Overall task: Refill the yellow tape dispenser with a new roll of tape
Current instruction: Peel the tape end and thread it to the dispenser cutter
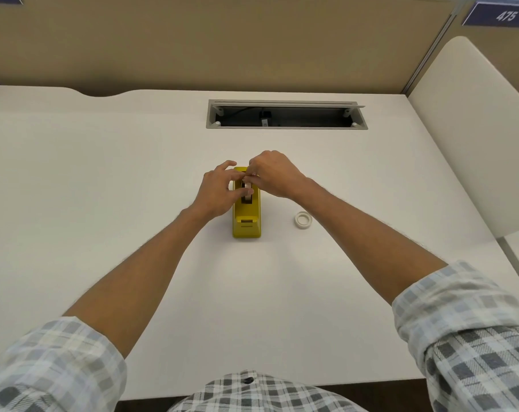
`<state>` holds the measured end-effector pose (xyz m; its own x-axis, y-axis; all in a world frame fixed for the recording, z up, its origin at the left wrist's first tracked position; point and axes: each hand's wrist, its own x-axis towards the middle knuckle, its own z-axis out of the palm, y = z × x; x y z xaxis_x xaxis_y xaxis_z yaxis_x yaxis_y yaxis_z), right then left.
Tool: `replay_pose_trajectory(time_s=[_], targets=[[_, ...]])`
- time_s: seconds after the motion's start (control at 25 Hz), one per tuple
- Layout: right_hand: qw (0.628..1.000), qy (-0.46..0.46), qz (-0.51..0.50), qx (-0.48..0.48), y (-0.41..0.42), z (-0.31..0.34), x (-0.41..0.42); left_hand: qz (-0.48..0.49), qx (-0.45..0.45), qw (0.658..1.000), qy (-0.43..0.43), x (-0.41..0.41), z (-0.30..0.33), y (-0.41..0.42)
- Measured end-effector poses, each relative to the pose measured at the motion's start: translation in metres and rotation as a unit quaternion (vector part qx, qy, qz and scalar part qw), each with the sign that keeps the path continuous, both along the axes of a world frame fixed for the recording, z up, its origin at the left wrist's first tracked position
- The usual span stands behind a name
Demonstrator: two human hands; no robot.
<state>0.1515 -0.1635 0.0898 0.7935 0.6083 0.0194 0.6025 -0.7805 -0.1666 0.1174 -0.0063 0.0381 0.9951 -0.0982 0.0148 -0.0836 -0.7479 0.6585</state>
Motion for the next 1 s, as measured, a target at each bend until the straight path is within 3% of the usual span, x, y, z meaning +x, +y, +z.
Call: replay_pose_trajectory(time_s=[0.32, 1.0], targets=[[0.999, -0.018, -0.001, -0.027, -0.0037, -0.004, -0.0056, -0.022, -0.021, 0.999, -0.027, -0.0068, 0.0062, -0.0007], [1.0, 0.015, -0.007, 0.005, -0.0016, 0.0034, -0.0058, -0.001, -0.029, 1.0, 0.008, -0.0069, 0.0074, -0.0025]])
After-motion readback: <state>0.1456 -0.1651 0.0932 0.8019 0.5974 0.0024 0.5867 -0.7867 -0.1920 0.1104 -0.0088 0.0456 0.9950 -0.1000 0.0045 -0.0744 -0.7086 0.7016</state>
